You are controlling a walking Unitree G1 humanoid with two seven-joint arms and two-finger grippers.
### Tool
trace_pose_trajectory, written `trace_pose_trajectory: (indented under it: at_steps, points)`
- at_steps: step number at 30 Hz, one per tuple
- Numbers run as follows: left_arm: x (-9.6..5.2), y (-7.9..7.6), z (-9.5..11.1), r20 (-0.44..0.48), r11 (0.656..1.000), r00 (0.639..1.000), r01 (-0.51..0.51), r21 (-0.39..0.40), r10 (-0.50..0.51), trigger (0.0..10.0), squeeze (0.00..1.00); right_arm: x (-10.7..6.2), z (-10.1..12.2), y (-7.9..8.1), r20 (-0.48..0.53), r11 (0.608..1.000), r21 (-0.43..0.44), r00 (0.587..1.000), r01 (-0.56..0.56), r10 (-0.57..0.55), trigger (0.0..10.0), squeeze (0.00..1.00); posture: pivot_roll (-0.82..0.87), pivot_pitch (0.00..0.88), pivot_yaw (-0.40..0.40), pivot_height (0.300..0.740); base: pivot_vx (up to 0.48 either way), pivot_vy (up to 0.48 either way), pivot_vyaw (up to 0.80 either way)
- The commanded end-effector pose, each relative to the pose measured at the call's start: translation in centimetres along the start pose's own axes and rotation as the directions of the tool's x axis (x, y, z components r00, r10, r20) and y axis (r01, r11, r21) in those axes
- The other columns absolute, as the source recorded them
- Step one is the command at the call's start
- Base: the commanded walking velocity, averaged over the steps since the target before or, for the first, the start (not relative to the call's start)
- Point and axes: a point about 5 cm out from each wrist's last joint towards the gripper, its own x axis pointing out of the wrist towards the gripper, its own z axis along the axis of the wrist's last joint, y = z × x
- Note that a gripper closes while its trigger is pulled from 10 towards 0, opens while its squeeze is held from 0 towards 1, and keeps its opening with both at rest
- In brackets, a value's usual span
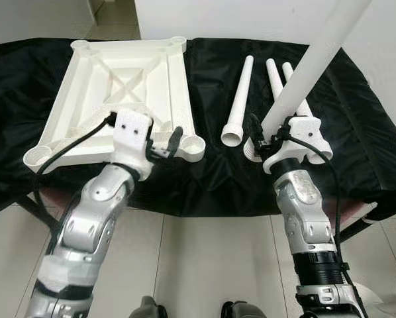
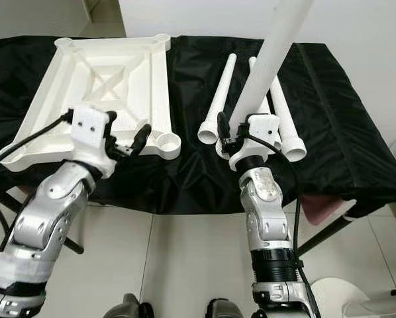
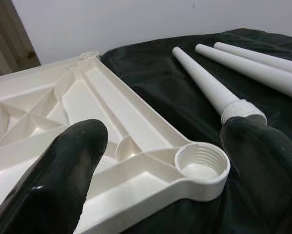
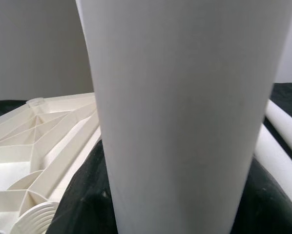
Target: Building children table
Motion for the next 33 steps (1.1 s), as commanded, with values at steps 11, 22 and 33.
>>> trace_pose_trajectory:
  at_steps: [11, 22, 33]
  points:
    - [-1.4, 1.1, -1.7, -0.051, 0.995, 0.995, -0.082, 0.049, 0.084, 10.0, 0.0, -1.1, 0.3, -0.2, 0.018, 0.998, 0.014, 0.998, -0.053, 0.053, 10.0, 0.0, -0.1, 0.067, 0.019, 0.74, 0.0, 0.0, 0.0]
    - [-2.0, 0.3, -1.4, -0.021, 0.999, 0.999, -0.039, 0.024, 0.039, 10.0, 0.0, -1.8, 0.0, -0.5, -0.003, 0.998, -0.007, 0.998, -0.07, 0.07, 10.0, 0.0, -0.1, 0.077, 0.019, 0.74, 0.0, 0.0, 0.0]
    - [-1.7, 0.3, -1.1, -0.001, 0.998, 0.999, -0.043, 0.038, 0.043, 10.0, 0.0, -1.6, -0.4, -0.2, -0.013, 0.995, -0.018, 0.995, -0.094, 0.094, 10.0, 0.0, -0.11, 0.064, 0.023, 0.74, 0.0, 0.0, 0.0]
